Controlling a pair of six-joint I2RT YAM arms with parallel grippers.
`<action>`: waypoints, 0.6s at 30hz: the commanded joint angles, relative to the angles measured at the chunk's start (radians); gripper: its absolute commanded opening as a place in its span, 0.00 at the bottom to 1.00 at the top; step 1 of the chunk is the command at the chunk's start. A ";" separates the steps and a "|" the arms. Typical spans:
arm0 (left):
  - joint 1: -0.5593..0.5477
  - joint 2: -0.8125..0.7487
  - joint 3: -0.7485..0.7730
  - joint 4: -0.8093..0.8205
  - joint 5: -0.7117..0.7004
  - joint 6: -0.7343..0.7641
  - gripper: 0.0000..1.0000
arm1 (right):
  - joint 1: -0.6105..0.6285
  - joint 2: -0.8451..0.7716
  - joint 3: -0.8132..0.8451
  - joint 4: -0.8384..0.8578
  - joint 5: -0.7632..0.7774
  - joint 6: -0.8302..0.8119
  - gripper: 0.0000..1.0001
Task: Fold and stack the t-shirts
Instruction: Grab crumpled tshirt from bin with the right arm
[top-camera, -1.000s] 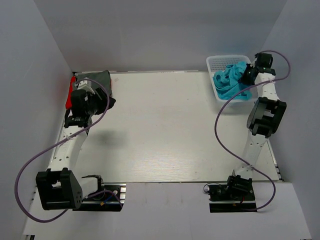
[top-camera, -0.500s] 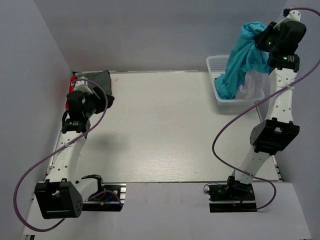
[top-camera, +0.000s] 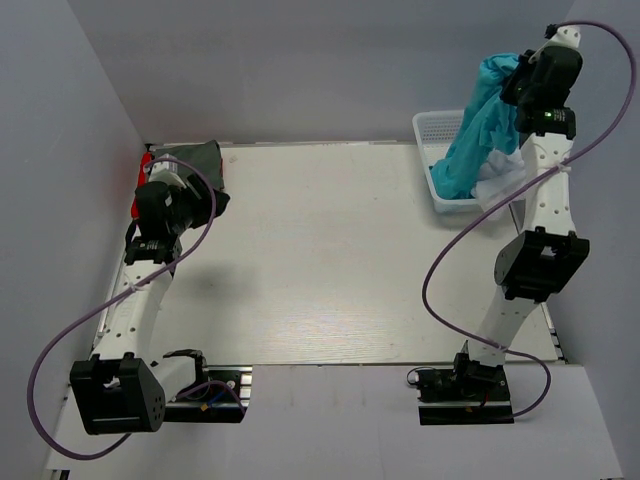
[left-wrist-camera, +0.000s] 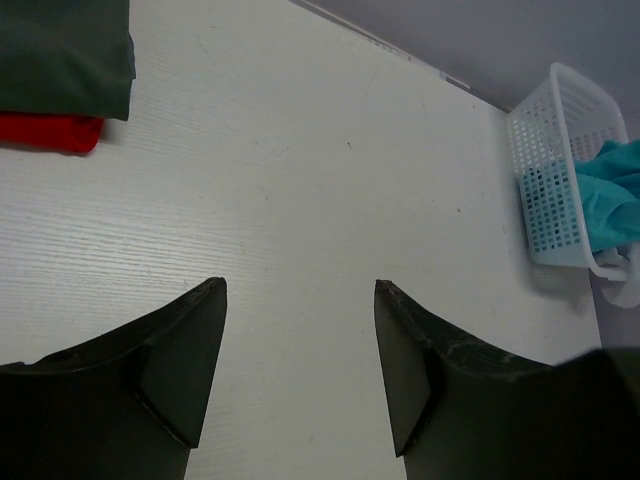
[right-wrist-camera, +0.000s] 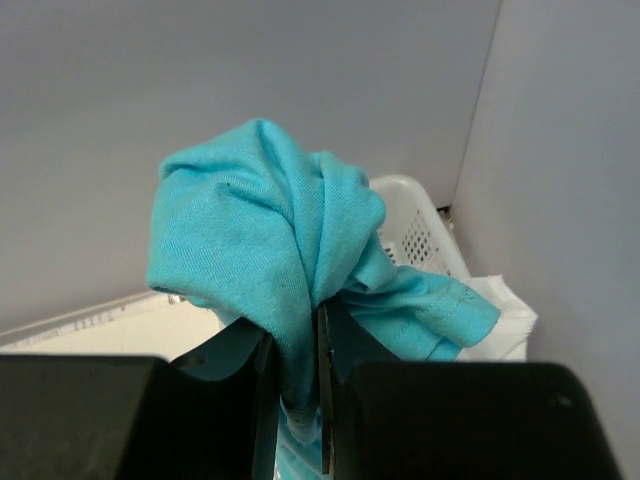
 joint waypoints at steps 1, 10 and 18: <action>-0.002 0.006 0.001 0.006 -0.003 -0.007 0.70 | 0.032 0.055 -0.029 0.038 0.031 -0.019 0.00; -0.002 0.047 0.021 -0.016 -0.023 0.002 0.88 | 0.064 0.204 0.002 -0.032 0.058 0.056 0.78; -0.002 0.078 0.021 -0.016 -0.014 0.011 1.00 | 0.063 0.181 -0.027 -0.075 0.127 0.038 0.90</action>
